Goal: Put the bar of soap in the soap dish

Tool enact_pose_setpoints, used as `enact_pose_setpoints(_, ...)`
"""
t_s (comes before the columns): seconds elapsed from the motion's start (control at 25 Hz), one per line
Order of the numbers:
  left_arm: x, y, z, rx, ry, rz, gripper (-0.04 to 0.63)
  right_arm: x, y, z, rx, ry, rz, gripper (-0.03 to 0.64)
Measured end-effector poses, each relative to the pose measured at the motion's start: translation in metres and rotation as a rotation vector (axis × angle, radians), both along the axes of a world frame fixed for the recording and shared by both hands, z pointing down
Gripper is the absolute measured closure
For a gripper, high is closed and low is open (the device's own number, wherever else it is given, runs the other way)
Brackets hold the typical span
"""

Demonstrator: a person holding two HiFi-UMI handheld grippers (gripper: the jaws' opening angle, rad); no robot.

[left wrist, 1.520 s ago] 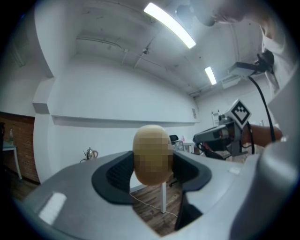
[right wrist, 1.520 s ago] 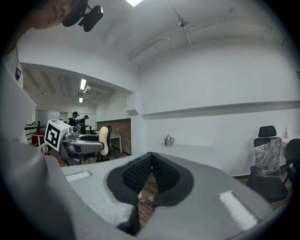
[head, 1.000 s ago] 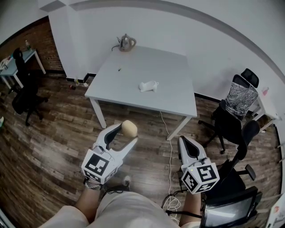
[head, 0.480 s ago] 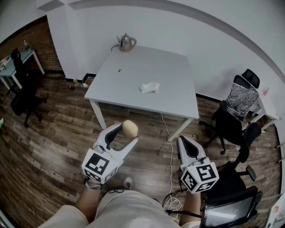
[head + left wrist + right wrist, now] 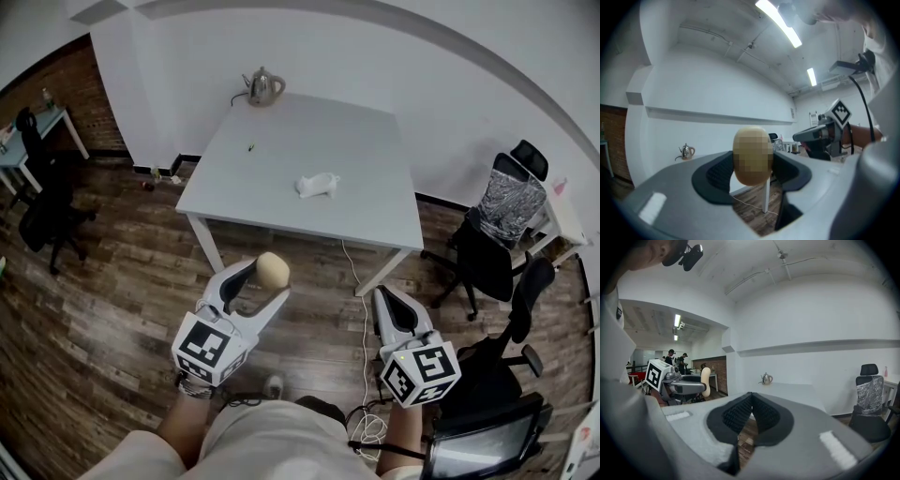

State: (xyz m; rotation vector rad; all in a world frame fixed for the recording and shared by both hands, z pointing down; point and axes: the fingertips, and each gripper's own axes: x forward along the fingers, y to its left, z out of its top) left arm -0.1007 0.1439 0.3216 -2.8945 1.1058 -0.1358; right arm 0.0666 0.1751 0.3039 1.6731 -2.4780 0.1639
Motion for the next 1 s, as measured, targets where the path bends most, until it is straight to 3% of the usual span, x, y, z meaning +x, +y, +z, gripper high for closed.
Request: enact_pose_setpoints(1.0, -0.008, -0.032, 0.009, -0.028, -0.013, 0.025, 0.325, -0.006, -0.023, 0.005, -0.022, 0.0, 0.024, 0.614)
